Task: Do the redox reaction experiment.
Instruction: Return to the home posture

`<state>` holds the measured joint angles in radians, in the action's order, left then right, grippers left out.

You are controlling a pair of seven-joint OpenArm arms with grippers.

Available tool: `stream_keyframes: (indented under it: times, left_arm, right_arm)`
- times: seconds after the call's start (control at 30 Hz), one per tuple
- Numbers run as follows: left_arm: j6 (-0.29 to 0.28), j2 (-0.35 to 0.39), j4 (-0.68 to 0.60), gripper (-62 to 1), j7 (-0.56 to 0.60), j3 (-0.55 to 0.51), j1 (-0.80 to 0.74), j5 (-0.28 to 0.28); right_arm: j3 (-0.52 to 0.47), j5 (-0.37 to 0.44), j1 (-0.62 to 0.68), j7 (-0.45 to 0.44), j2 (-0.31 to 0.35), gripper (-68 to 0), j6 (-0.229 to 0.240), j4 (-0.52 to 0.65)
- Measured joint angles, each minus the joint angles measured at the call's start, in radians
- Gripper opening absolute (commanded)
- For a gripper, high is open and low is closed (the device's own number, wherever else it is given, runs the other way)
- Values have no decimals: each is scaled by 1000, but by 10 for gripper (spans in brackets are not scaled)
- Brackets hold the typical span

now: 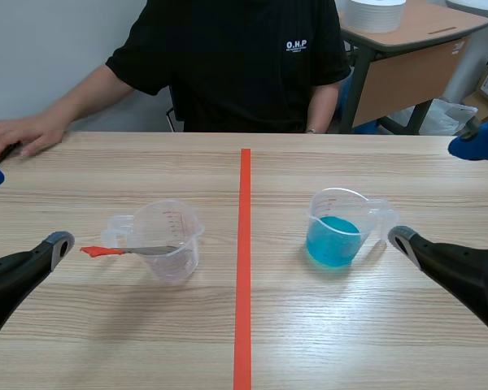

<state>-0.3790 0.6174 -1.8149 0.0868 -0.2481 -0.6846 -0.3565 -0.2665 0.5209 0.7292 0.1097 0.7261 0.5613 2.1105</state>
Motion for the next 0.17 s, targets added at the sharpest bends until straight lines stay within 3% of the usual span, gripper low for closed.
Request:
stream_keyframes:
  times: [0.17]
  left_arm:
    - [0,0,0,14,0,0,0,0]
  right_arm:
    - [0,0,0,0,0,4,0,0]
